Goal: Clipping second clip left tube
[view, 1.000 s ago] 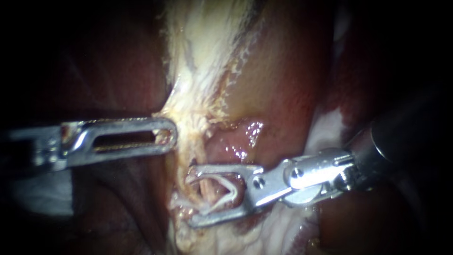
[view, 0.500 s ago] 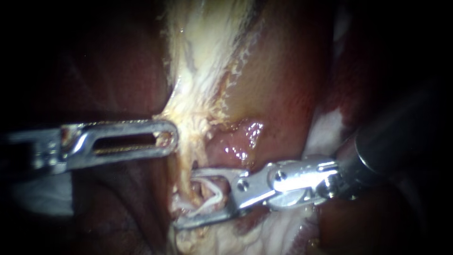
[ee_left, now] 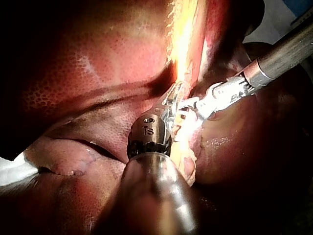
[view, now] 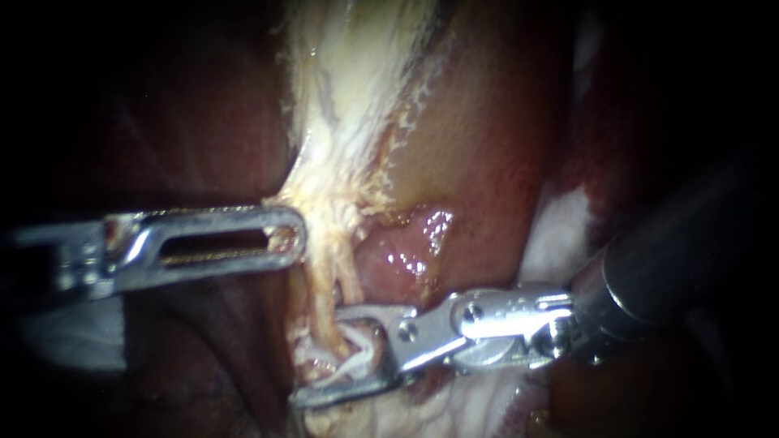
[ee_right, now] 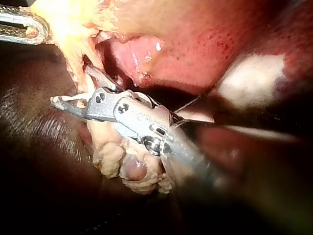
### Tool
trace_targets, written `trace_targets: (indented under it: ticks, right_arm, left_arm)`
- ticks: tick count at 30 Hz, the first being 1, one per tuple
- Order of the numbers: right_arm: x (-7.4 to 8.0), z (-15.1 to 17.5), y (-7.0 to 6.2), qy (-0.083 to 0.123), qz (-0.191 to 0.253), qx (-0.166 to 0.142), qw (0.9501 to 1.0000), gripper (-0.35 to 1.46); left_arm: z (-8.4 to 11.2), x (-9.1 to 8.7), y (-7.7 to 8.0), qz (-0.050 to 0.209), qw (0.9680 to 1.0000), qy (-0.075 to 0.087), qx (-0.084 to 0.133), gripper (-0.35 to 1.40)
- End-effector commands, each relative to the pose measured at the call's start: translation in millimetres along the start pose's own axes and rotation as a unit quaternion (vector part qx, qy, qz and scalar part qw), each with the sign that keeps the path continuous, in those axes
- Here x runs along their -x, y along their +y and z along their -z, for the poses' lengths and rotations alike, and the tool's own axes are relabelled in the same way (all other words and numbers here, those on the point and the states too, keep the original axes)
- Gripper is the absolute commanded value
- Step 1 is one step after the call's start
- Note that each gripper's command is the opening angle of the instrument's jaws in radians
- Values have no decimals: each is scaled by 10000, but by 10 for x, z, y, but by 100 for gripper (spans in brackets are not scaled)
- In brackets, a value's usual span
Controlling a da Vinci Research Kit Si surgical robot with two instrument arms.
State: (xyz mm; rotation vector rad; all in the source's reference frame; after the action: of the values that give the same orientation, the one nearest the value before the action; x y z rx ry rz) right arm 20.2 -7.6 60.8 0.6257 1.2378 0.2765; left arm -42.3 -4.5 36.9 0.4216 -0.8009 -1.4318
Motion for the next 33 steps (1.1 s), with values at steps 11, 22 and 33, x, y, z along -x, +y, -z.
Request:
trace_targets:
  ticks: [11, 22, 33]
  right_arm:
    - [0, 6, -5, -41, 7, -23, 10000, 37]
    - [1, 7, 2, -109, -70, 233, 9996, -35]
    - [0, 6, 3, -190, -225, 235, 9993, -35]
  left_arm:
    - [0, 0, 1, -2, 10000, 3, -4, -35]
    - [0, 0, 1, -2, 10000, 3, -4, -35]
    - [1, 1, 1, -2, 10000, 6, -7, -35]
